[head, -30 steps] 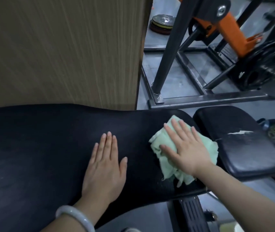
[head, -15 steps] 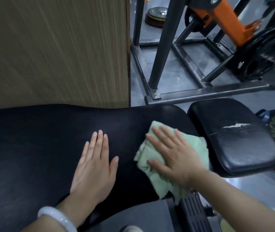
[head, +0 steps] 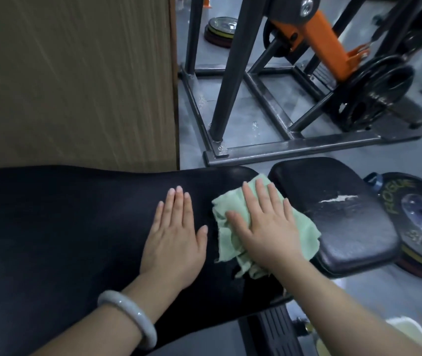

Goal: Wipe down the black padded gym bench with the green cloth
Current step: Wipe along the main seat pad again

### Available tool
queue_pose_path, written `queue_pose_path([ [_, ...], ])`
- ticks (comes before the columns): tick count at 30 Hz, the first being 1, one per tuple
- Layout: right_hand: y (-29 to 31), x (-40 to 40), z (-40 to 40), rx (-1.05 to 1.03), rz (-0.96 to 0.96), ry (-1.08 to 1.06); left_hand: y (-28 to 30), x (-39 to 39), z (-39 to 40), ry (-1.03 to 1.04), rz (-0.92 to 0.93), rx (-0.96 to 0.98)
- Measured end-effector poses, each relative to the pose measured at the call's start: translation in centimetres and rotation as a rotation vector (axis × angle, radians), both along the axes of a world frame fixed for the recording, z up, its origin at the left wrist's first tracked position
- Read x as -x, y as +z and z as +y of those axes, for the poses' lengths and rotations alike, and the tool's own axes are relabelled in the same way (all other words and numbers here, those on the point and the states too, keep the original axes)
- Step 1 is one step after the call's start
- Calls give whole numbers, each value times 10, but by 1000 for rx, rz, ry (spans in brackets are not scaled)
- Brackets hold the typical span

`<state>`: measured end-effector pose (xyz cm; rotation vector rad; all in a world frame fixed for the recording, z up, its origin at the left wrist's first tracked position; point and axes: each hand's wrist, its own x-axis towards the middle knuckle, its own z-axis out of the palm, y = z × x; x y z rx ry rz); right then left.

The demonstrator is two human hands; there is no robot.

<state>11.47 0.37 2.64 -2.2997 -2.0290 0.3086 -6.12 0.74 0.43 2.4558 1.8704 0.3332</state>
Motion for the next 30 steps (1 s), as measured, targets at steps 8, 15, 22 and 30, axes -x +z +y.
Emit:
queue_pose_path([
  [8, 0, -10, 4, -9, 22, 0, -8, 2, 2, -16, 14, -30],
  [15, 0, -18, 81, 20, 128, 71, -10, 5, 1, 2, 47, -69],
  [22, -1, -17, 20, -36, 42, 109, -9, 5, 2, -20, 54, -51],
  [30, -8, -24, -28, -142, 53, 145, -8, 4, 2, -6, 44, -59],
])
